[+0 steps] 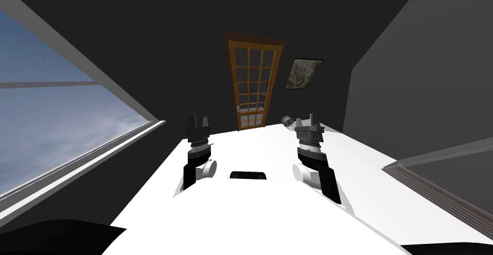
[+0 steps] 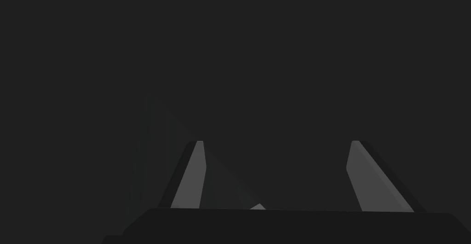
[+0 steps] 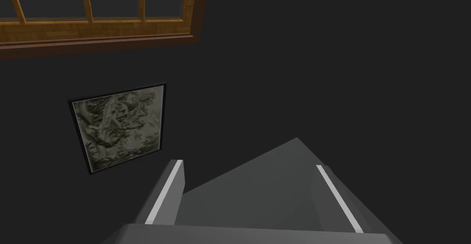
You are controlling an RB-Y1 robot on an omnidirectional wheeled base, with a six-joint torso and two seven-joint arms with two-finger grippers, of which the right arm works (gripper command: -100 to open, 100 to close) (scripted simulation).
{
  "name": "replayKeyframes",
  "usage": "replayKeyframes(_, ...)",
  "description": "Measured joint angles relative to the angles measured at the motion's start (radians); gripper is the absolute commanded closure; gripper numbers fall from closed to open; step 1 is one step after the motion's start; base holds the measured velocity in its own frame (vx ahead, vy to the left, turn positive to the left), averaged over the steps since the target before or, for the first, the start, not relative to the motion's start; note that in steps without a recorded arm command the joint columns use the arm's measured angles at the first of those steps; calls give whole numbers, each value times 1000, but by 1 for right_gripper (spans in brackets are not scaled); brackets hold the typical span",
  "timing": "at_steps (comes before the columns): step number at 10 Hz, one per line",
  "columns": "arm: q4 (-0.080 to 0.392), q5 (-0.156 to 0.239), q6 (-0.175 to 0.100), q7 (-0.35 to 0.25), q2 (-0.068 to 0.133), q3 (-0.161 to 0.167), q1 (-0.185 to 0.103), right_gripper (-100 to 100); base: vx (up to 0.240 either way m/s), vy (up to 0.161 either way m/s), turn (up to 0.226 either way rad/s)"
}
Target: Pull the door open
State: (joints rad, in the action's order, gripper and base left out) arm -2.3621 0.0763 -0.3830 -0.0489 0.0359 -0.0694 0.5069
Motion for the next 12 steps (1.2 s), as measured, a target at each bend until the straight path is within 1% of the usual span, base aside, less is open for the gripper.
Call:
replayKeyframes(2, 31, -6, -6, 21, 7, 0, -14, -100, 113, 47, 48)
replayKeyframes(3, 49, -12, -13, 35, 8, 5, -16, -100, 120, 60, 29)
replayKeyframes(6, 99, -20, -24, 67, 19, 1, -40, -100, 90, 33, 40)
replayKeyframes(7, 118, -24, -32, 78, 20, 4, -46, -100, 102, 29, 51)
replayKeyframes(9, 175, -34, -53, 111, 27, 6, -65, -100, 145, 44, 57)
replayKeyframes(12, 231, -46, -68, 151, 36, 8, -86, -100, 103, 41, 37)
